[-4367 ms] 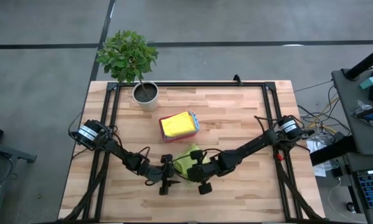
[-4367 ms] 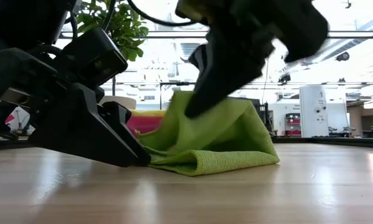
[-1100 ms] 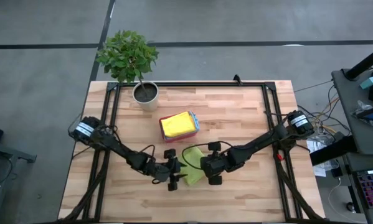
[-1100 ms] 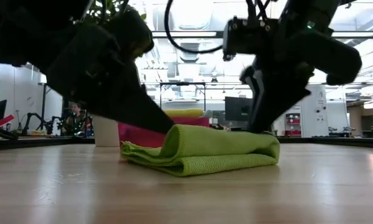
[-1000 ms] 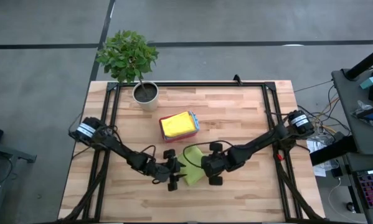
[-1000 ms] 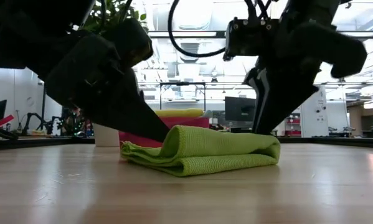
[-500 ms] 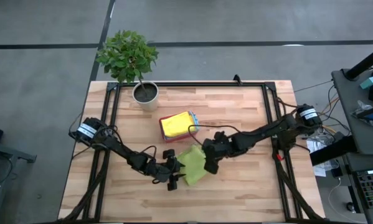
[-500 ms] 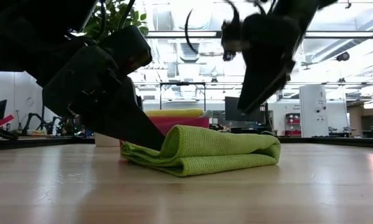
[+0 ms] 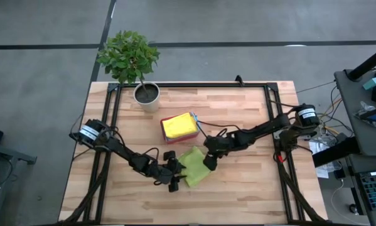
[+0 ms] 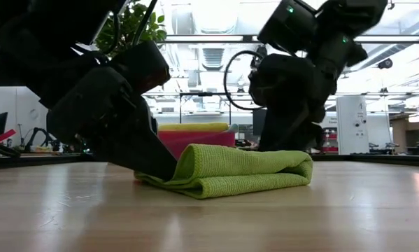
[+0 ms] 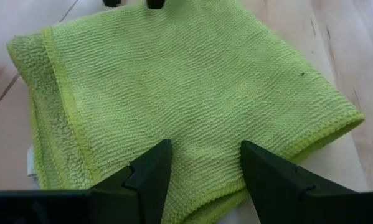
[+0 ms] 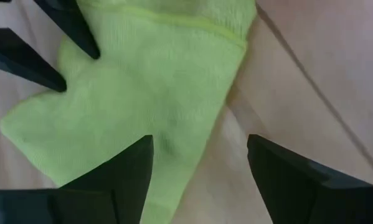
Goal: Fold microfiber towels
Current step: Fold the green microfiber cloth
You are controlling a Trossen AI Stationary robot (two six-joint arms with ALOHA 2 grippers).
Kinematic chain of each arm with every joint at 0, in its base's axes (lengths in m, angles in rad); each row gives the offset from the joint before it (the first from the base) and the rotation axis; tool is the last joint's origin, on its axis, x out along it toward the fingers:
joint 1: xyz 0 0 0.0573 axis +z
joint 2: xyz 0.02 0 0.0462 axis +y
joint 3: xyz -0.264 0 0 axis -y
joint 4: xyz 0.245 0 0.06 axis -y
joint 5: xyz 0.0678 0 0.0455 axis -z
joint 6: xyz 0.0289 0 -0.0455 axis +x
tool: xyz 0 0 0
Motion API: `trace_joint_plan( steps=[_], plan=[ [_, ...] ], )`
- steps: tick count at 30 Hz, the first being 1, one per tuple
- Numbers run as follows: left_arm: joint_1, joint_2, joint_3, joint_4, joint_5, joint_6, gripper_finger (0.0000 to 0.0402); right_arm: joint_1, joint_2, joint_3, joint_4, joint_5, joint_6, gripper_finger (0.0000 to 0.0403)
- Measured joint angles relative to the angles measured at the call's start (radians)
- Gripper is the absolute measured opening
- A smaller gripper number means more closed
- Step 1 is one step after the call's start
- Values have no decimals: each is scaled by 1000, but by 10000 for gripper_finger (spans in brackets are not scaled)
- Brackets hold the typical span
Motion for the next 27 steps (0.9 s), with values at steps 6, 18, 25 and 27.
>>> trace_joint_plan(
  steps=[6,18,25,27],
  plan=[
    [1,-6,3,-7,-1,0,179,0,0,-73,167,-13,21,234],
    [4,-6,2,0,-3,-7,179,0,126,-75,399,-60,27,196],
    [3,-26,7,-1,-3,16,179,0,110,-78,376,-65,29,101],
    [3,-36,10,0,-2,36,179,0,100,-78,376,-66,18,67]
  ],
)
